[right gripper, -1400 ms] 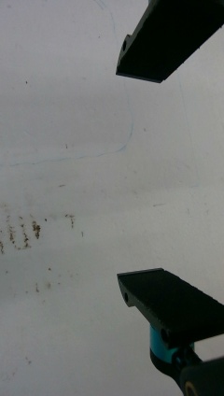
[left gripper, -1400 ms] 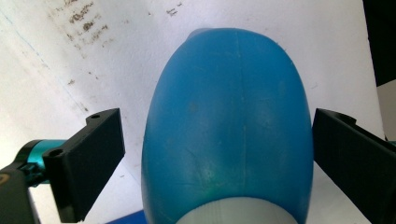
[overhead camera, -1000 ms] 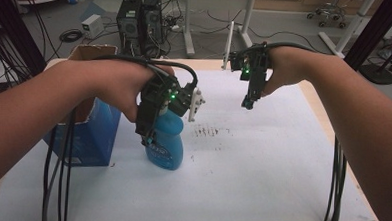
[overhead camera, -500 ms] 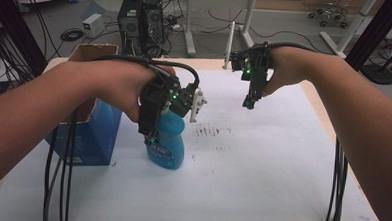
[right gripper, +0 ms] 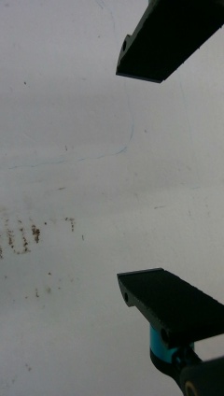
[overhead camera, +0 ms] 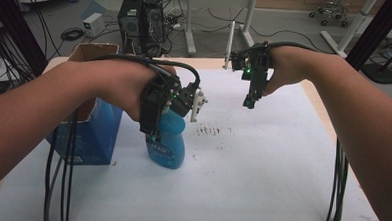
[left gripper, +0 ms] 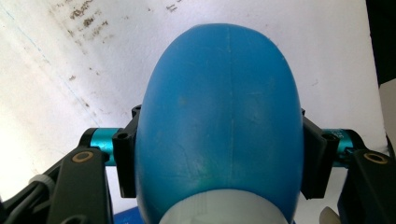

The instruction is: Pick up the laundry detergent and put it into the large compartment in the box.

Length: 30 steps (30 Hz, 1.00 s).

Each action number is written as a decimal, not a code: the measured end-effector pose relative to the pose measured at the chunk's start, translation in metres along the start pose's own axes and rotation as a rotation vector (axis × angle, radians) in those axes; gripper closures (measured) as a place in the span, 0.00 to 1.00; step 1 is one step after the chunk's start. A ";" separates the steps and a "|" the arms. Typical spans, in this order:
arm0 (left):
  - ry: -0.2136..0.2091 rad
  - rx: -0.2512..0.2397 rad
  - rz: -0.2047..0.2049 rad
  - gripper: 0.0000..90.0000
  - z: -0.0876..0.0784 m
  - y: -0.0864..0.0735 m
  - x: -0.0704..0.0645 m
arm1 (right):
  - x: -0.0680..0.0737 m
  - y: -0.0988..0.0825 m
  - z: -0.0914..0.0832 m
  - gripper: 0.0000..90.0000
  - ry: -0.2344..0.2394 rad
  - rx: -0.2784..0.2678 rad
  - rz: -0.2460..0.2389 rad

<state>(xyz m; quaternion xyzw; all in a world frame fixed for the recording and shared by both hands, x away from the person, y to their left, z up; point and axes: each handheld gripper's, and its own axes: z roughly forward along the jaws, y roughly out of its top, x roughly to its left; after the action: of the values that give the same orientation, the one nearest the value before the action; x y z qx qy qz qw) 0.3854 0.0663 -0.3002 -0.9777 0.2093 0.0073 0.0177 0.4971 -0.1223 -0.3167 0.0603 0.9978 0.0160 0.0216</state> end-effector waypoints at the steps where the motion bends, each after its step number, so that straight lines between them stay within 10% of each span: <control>1: 0.002 0.001 0.000 0.37 0.000 0.000 0.000 | 0.000 0.000 0.000 0.02 0.000 0.000 0.000; 17: 0.033 0.011 -0.002 0.42 0.000 0.001 -0.001 | 0.001 0.001 0.001 0.02 -0.001 0.006 0.007; 30: 0.026 -0.017 -0.102 0.42 -0.028 -0.006 -0.008 | 0.002 0.004 0.001 0.02 -0.004 0.001 -0.004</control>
<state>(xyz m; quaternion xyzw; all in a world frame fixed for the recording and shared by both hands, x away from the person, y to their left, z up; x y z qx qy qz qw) 0.3805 0.0738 -0.2719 -0.9872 0.1591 -0.0047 0.0069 0.4956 -0.1183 -0.3179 0.0582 0.9979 0.0153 0.0234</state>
